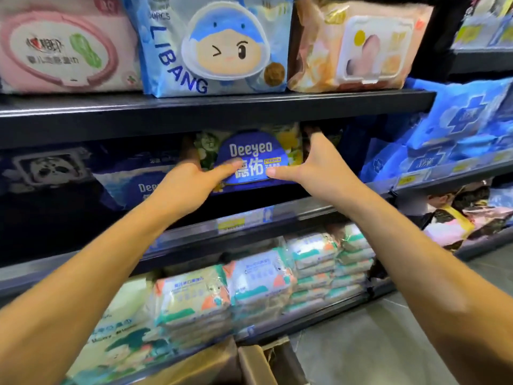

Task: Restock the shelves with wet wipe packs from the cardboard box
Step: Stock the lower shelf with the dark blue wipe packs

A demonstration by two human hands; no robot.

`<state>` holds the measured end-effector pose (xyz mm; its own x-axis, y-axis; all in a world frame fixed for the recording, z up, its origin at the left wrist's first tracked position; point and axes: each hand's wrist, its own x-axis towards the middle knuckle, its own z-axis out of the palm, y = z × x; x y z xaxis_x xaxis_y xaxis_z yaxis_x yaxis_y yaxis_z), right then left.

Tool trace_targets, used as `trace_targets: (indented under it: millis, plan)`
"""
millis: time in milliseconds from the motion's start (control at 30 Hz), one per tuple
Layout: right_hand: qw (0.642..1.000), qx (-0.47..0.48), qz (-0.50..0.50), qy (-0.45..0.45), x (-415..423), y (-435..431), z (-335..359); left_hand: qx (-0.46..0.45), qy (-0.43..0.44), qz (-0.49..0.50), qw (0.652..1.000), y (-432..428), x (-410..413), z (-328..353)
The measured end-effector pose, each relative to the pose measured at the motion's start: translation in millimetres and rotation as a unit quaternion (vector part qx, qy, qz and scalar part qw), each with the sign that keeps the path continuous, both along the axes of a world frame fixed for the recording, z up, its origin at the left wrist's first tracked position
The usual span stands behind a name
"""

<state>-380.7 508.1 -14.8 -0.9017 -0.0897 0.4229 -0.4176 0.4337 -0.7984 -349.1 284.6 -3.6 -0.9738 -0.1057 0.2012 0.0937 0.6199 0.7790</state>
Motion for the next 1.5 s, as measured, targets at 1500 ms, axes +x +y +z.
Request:
trace_targets:
  millis: [1500]
  plan:
    - [0.845, 0.517, -0.12, 0.063, 104.3, -86.7, 29.3, -0.387, 0.05, 0.0, 0.921, -84.0, 119.5, 4.2]
